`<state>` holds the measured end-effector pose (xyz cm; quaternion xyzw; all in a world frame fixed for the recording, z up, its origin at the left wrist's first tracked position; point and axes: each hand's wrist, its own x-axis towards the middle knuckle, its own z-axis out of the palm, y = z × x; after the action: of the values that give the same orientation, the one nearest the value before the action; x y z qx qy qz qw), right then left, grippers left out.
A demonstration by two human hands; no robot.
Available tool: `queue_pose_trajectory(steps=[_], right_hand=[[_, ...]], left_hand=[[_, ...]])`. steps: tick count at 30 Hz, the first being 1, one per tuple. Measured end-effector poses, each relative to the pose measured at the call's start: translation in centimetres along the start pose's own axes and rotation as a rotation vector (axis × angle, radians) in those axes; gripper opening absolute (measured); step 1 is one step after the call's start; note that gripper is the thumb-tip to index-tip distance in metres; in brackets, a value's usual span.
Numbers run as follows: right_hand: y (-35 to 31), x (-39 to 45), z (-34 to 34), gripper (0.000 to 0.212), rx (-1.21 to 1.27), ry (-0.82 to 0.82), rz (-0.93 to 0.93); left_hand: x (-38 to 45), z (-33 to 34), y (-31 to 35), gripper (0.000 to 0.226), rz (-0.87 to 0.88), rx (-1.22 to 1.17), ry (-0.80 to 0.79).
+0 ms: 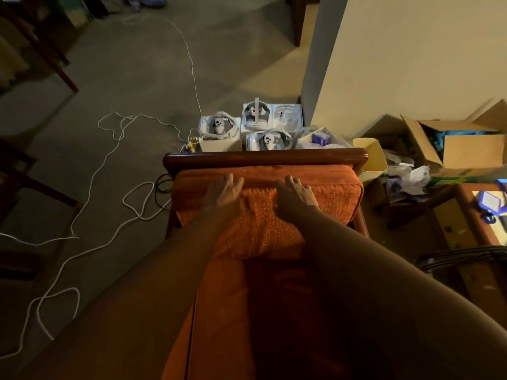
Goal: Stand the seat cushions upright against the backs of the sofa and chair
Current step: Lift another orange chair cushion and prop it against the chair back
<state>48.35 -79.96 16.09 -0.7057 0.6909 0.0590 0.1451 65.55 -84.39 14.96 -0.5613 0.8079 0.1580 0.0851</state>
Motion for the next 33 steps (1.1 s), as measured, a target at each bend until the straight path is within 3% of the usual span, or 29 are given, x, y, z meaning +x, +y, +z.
queue_pose_trajectory(steps=[5,10,16,25,33], right_hand=[[-0.5,-1.2,-0.9,0.053,0.027,-0.007,0.038],[-0.2,-4.2,-2.4,0.051,0.079,0.021,0.104],[3.5,-10.7,-4.3,0.051,0.143,0.062,0.247],[14.6,-27.3,-4.8,0.051,0.234,0.174,0.611],[22.4,-52.7,0.0,0.052,0.355,0.199,1.074]], left_hand=[[-0.8,-1.1,1.1,0.051,0.017,0.025,0.013],[-1.5,-2.3,2.8,0.043,0.14,0.169,0.079],[-3.1,-3.7,9.1,0.04,0.247,0.233,0.107],[-8.5,-2.8,29.6,0.046,0.616,0.24,0.086],[-25.3,4.6,50.4,0.057,1.027,0.343,-0.007]])
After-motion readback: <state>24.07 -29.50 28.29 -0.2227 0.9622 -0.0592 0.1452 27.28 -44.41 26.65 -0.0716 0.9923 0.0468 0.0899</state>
